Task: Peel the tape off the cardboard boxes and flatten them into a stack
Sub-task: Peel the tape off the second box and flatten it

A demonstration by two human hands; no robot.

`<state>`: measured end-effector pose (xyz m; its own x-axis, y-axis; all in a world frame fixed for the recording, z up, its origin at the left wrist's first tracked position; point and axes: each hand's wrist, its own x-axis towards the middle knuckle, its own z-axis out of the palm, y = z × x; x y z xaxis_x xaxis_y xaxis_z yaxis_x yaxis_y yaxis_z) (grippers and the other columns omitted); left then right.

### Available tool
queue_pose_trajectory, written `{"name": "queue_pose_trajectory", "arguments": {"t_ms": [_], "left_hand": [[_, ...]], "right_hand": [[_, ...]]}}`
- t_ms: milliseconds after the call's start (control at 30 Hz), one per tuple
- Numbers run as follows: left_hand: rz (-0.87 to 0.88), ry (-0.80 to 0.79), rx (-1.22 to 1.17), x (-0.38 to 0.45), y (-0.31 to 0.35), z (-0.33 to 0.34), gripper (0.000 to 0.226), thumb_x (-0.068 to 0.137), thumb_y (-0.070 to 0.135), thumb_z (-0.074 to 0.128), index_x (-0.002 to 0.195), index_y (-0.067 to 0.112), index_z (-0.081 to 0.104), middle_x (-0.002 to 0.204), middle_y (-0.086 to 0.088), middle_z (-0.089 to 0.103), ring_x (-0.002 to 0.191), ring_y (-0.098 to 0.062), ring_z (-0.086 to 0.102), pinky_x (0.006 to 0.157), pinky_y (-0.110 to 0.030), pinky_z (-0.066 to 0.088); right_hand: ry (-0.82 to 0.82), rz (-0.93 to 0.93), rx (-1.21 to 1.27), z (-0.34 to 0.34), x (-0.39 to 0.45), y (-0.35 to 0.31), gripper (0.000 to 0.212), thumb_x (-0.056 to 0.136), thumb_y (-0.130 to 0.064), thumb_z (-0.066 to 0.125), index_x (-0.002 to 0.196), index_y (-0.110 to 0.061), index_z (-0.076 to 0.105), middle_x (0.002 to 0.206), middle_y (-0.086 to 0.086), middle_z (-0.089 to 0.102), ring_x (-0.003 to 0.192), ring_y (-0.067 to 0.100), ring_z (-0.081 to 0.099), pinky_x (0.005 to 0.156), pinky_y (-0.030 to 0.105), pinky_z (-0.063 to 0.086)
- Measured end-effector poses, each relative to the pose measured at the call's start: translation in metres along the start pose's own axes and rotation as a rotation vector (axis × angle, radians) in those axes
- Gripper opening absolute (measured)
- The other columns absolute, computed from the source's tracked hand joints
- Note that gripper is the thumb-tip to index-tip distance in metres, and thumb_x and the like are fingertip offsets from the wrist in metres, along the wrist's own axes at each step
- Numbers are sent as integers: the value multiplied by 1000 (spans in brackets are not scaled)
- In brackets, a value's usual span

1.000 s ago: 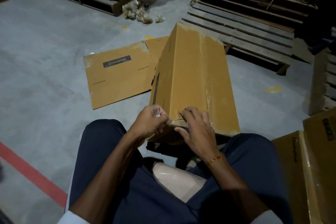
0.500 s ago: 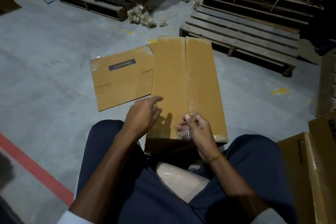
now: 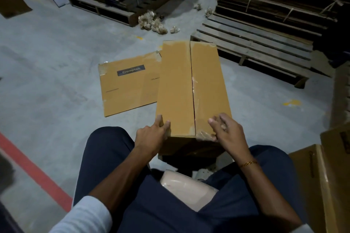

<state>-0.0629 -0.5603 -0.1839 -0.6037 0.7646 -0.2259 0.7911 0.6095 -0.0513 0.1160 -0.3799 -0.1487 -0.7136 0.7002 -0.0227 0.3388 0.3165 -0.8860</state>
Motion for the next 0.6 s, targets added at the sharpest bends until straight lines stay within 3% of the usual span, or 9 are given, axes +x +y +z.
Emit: {"name": "queue_pose_trajectory", "arguments": {"t_ms": [67, 133, 200, 300, 400, 467, 600], "left_hand": [[-30, 9, -16, 6, 2, -1, 62, 100, 25, 54, 153, 34, 22, 164, -3, 10, 85, -35, 67, 56, -33, 38], [-48, 12, -35, 11, 0, -1, 63, 100, 23, 55, 153, 33, 23, 163, -4, 12, 86, -34, 67, 56, -34, 38], [-46, 13, -51, 14, -2, 0, 64, 99, 25, 57, 153, 33, 24, 162, -4, 15, 86, -34, 67, 56, -34, 39], [-37, 10, -58, 15, -4, 2, 63, 98, 29, 59, 151, 34, 25, 160, -3, 16, 85, -33, 67, 57, -34, 40], [-42, -5, -112, 14, -3, -4, 57, 98, 31, 59, 148, 34, 32, 154, 0, 23, 87, -33, 66, 60, -35, 44], [-14, -9, -168, 11, -2, -11, 48, 98, 32, 59, 142, 33, 42, 149, 0, 31, 90, -33, 65, 67, -37, 50], [94, 37, -263, 1, 9, -20, 29, 97, 32, 62, 125, 30, 58, 129, 0, 44, 88, -30, 64, 71, -37, 52]], "right_hand": [[-57, -26, -280, -4, 4, 7, 23, 97, -40, 63, 96, -17, 64, 94, 0, 59, 86, 23, 62, 67, 34, 54], [-109, -1, -587, -11, 8, 9, 30, 95, -51, 60, 101, -23, 64, 99, 1, 50, 88, 23, 56, 70, 34, 46], [-147, 5, -720, -21, 11, 5, 32, 95, -56, 57, 100, -25, 62, 100, 0, 44, 87, 24, 56, 69, 34, 44], [-226, -69, -737, -34, 16, 2, 29, 98, -54, 53, 95, -27, 61, 97, -2, 46, 84, 21, 54, 68, 36, 44], [-309, -67, -470, -39, 17, 8, 32, 100, -45, 55, 81, -19, 58, 85, 1, 55, 85, 20, 53, 69, 35, 41], [-366, -25, -398, -32, 11, 16, 30, 96, -47, 61, 85, -19, 59, 86, 2, 58, 83, 18, 54, 69, 32, 42], [-309, 11, -582, -12, 2, 30, 27, 95, -41, 65, 79, -26, 50, 83, -2, 58, 80, 21, 56, 61, 35, 38]]}}
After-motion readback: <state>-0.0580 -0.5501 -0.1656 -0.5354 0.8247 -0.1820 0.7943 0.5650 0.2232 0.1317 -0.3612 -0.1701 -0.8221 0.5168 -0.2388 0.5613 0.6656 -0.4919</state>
